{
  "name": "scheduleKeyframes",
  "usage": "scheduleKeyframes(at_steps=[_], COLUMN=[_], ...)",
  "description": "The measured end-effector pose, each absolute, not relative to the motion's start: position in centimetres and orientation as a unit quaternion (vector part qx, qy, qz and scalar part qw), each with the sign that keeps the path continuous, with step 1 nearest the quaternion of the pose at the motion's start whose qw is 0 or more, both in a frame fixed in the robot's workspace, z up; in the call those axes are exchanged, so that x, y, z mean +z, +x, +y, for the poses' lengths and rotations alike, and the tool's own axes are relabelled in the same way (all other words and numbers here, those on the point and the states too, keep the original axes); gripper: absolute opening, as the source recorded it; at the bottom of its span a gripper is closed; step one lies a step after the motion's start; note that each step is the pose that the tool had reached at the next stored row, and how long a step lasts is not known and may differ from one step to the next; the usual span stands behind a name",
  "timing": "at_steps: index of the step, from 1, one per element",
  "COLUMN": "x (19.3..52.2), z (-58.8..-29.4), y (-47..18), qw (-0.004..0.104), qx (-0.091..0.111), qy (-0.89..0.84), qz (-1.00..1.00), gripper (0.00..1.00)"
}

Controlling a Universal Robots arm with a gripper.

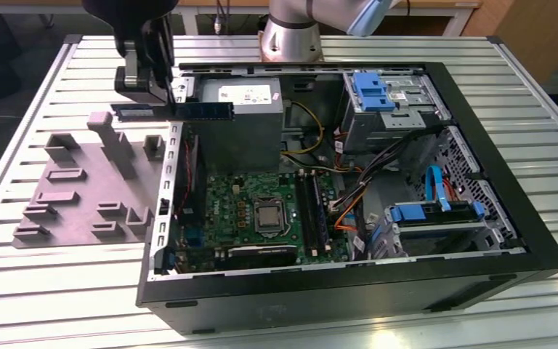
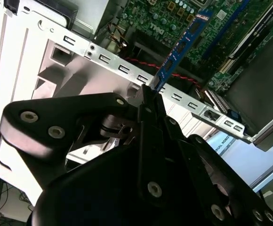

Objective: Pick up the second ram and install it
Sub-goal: 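Pick up the second ram and move it above second insertion slot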

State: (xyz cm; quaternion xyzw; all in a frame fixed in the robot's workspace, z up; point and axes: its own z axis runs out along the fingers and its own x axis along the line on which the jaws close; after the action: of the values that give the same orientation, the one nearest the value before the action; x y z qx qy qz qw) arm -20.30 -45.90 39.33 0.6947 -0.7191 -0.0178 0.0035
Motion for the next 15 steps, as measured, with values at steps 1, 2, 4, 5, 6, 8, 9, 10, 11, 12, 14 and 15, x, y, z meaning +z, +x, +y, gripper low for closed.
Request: scheduleKeyframes(at_steps=[1,2,4,5,6,8,9,10,11,12,14,15], x=[39.3,39.3,39.3,39.3,39.3,39.3,39.3,39.3,39.3,39.3,39.3,39.3], z=[-45.9,-45.9,-45.9,-45.9,-45.9,-45.9,-45.9,-45.9,-45.9,-45.9,-45.9,-45.9], y=[-20.2,-20.0,-19.8,-19.7,-19.6,-19.3,-19.2,-19.1,-18.9,-18.8,-18.5,-18.4], qw=[0.003,0.003,0.003,0.003,0.003,0.003,0.003,0.003,0.003,0.003,0.003,0.003], qx=[-0.018,-0.018,-0.018,-0.018,-0.018,-0.018,-0.018,-0.018,-0.018,-0.018,-0.018,-0.018], qy=[0.695,0.695,0.695,0.695,0.695,0.695,0.695,0.695,0.695,0.695,0.695,0.695], qz=[-0.719,-0.719,-0.719,-0.719,-0.719,-0.719,-0.719,-0.719,-0.719,-0.719,-0.719,-0.719], gripper=[0.14,0.14,0.14,0.14,0.14,0.14,0.14,0.14,0.14,0.14,0.14,0.14])
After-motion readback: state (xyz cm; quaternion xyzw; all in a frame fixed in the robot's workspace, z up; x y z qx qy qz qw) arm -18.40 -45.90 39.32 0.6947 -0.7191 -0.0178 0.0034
